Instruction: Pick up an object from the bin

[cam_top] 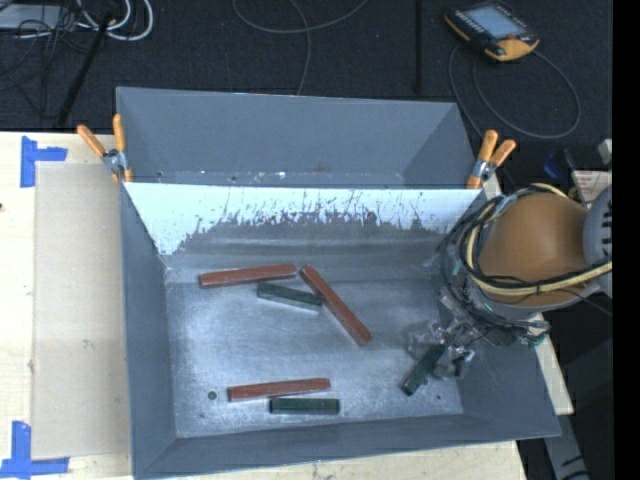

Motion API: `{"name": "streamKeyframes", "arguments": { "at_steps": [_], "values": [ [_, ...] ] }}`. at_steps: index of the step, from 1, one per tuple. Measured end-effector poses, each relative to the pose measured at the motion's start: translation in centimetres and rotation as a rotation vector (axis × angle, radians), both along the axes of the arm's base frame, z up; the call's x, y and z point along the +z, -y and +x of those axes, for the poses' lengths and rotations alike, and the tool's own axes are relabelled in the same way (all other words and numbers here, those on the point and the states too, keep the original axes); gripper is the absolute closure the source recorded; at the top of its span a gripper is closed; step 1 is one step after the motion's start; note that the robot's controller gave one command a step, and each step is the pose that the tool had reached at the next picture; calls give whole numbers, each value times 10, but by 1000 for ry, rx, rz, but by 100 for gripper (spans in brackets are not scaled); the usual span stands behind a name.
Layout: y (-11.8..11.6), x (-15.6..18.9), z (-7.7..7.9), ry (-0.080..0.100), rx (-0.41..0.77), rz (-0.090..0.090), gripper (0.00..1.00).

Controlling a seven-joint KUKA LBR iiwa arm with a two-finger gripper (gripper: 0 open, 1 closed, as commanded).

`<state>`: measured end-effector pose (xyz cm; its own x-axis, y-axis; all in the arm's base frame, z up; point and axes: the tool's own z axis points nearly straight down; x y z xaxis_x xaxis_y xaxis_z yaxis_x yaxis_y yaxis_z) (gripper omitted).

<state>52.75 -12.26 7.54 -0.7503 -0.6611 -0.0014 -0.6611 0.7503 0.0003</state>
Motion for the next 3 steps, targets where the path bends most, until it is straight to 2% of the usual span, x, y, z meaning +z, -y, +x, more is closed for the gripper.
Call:
{"name": "streamKeyframes", "arguments": {
  "at_steps": [1,2,3],
  "values": [
    [0,0,0,0,-2,0,100],
    [13,52,31,1,-260,1,100],
    [13,52,31,0,-261,1,100]
  ]
}}
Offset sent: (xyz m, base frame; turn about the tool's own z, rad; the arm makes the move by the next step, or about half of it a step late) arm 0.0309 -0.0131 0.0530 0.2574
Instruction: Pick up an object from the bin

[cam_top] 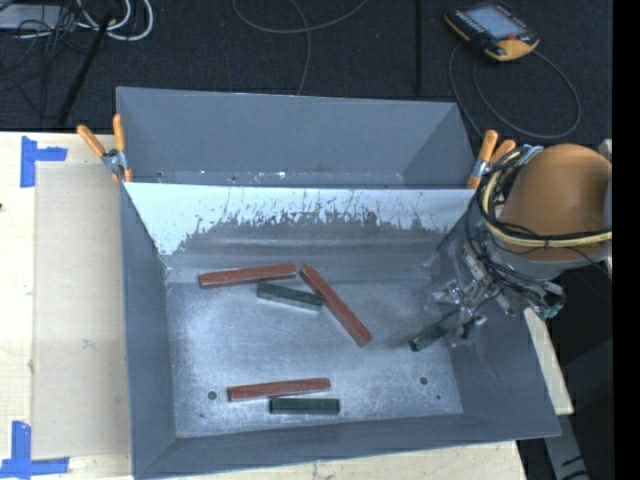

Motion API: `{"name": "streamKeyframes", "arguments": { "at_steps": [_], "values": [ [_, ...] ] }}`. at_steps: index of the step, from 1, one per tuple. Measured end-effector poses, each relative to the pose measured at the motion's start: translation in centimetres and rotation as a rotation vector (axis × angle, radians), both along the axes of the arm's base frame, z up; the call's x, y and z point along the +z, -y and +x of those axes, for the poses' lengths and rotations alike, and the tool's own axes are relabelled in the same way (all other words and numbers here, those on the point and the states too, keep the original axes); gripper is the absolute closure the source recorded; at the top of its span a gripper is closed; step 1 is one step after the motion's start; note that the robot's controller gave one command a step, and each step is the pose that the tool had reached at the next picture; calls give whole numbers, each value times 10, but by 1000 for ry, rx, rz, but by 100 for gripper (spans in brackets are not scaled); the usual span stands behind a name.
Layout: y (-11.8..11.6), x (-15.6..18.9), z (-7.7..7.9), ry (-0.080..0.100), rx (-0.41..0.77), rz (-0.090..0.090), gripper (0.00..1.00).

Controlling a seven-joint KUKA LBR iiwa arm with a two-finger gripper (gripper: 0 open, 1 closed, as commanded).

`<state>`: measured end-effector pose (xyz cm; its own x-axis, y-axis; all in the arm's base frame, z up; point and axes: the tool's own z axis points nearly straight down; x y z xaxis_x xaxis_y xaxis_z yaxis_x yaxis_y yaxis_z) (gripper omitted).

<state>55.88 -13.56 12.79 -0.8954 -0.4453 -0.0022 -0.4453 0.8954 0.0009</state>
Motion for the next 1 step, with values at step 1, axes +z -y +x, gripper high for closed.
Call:
{"name": "streamKeyframes", "arguments": {
  "at_steps": [1],
  "values": [
    [-30,107,8,0,-21,-1,100]
  ]
}}
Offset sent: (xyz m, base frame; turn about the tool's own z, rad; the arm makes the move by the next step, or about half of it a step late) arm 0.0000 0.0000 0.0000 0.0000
